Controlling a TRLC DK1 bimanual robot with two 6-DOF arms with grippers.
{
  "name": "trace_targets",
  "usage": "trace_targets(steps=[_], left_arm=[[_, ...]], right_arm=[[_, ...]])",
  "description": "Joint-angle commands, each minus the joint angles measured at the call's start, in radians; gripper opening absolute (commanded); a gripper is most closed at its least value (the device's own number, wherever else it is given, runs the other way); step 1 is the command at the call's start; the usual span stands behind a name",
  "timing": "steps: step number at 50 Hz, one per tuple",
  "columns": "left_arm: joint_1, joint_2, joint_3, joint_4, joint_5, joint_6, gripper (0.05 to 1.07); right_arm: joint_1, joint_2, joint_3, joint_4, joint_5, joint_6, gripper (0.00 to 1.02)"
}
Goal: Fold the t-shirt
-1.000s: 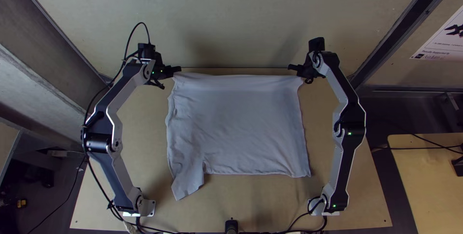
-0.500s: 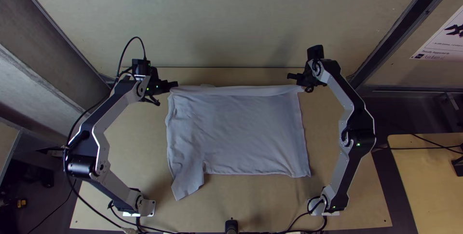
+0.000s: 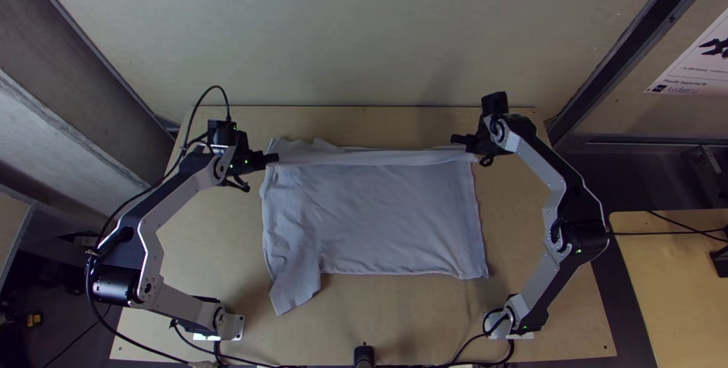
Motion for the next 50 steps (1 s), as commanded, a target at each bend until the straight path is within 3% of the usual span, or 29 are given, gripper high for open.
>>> trace_targets(steps=[1,5,7,11,16,19,24,34,50], left_arm=[[-0.004,-0.027,-0.081,0.042,0.002,0.012,0.08],[-0.005,-0.027,-0.132,0.093,0.002,0.012,0.08],[-0.007,-0.028,-0.150,0.116,0.001,0.012,0.13],[-0.007,-0.028,-0.163,0.116,0.001,0.011,0.46],[-0.004,-0.061,-0.170,0.097,0.002,0.003,0.81],[-0.004,-0.079,-0.170,0.066,0.008,0.000,1.03],[-0.002,-0.114,-0.153,0.031,0.015,0.002,1.03],[0.019,-0.206,-0.129,-0.042,0.031,0.012,1.03],[0.021,-0.347,-0.067,-0.314,0.048,0.107,1.03]], right_arm=[[0.008,-0.033,-0.075,0.025,0.018,-0.004,0.03],[0.010,-0.035,-0.100,0.029,0.018,-0.004,0.02],[0.011,-0.038,-0.107,0.035,0.018,-0.004,0.03],[0.007,-0.046,-0.115,0.037,0.021,-0.004,0.03],[0.001,-0.089,-0.130,0.040,0.041,0.001,0.24],[-0.004,-0.125,-0.144,0.041,0.041,0.013,0.48],[-0.012,-0.182,-0.170,0.041,0.040,0.021,1.00],[-0.044,-0.311,-0.192,0.037,0.041,0.025,0.99],[-0.053,-0.553,-0.181,-0.163,0.041,0.024,0.99]])
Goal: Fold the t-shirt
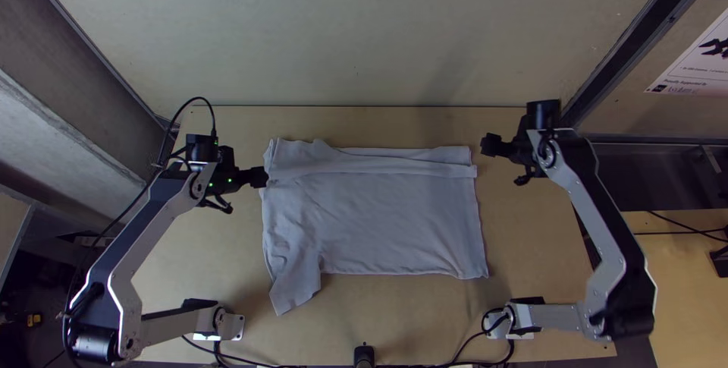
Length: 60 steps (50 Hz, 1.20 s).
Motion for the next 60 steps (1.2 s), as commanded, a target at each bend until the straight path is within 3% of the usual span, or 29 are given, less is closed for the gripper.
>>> trace_targets(steps=[1,14,18,28,42,60], left_arm=[[-0.001,-0.082,0.021,-0.087,0.010,0.050,1.03],[-0.029,-0.217,-0.054,-0.352,0.001,0.093,1.03],[-0.049,-0.250,-0.096,-0.433,0.002,0.081,1.03],[-0.138,-0.342,-0.206,-0.528,-0.001,0.038,1.03],[-0.395,-0.344,-0.310,-0.556,-0.133,-0.140,1.03],[-0.474,-0.195,-0.370,-0.479,-0.171,-0.229,0.98]], right_arm=[[-0.011,-0.087,-0.012,-0.057,0.008,0.016,0.99],[-0.017,-0.233,-0.031,-0.225,0.005,0.039,0.99],[-0.011,-0.282,-0.071,-0.240,0.005,0.083,0.99],[0.055,-0.355,-0.131,-0.287,0.005,0.093,0.98],[0.102,-0.389,-0.202,-0.310,0.005,0.132,0.98],[0.107,-0.401,-0.237,-0.309,0.005,0.132,0.98]])
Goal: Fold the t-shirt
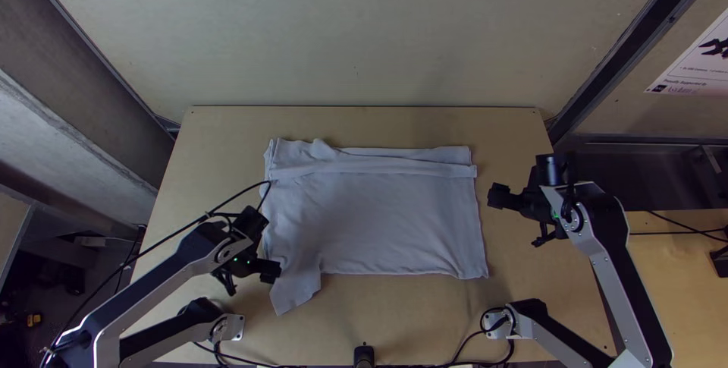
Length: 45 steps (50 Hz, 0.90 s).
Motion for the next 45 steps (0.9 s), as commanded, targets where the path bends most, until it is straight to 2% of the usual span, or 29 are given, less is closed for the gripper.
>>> trace_targets(steps=[1,10,36,40,45], left_arm=[[-0.009,0.051,-0.030,0.020,-0.026,-0.044,0.95],[-0.013,0.104,-0.042,0.066,-0.041,-0.049,0.95],[-0.143,0.221,-0.042,0.129,-0.035,-0.103,0.95],[-0.154,0.232,-0.042,0.140,-0.030,-0.103,0.86],[-0.160,0.230,-0.042,0.143,-0.033,-0.098,0.61]], right_arm=[[0.013,-0.013,-0.020,-0.009,0.005,0.027,0.98],[0.017,0.001,-0.021,0.005,0.005,0.027,0.98],[0.017,0.024,-0.036,0.012,0.005,0.025,0.98],[0.017,0.023,-0.049,0.012,0.005,0.025,0.98],[0.016,0.021,-0.053,0.012,0.005,0.027,0.98]])
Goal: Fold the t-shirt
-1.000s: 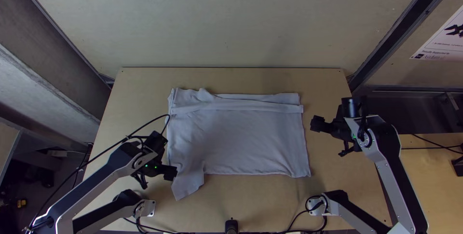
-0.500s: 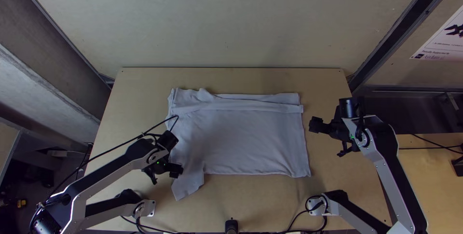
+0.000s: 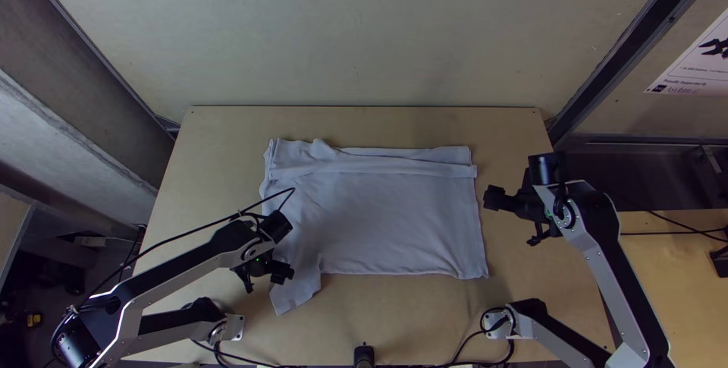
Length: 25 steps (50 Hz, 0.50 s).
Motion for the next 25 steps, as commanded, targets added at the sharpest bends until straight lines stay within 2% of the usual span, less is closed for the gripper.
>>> trace_targets(steps=[1,10,12,18,20,25], left_arm=[[-0.022,0.038,-0.042,0.036,0.011,-0.021,0.57],[-0.075,0.015,-0.056,0.044,0.002,-0.003,0.26],[-0.075,0.015,-0.057,0.044,0.002,0.007,0.17],[-0.074,0.010,-0.066,0.056,0.003,0.025,0.14],[-0.074,0.007,-0.069,0.067,0.003,0.036,0.08],[-0.059,-0.004,-0.072,0.071,0.005,0.039,0.08]], right_arm=[[0.004,-0.005,-0.024,0.001,0.005,0.027,0.98],[0.004,0.008,-0.031,-0.001,0.005,0.027,0.98],[0.004,0.008,-0.036,-0.001,0.005,0.028,0.98],[0.007,0.006,-0.062,-0.004,0.005,0.027,0.95],[0.017,0.003,-0.074,-0.013,0.002,0.027,0.95],[0.079,0.006,-0.125,-0.048,-0.003,0.028,0.95]])
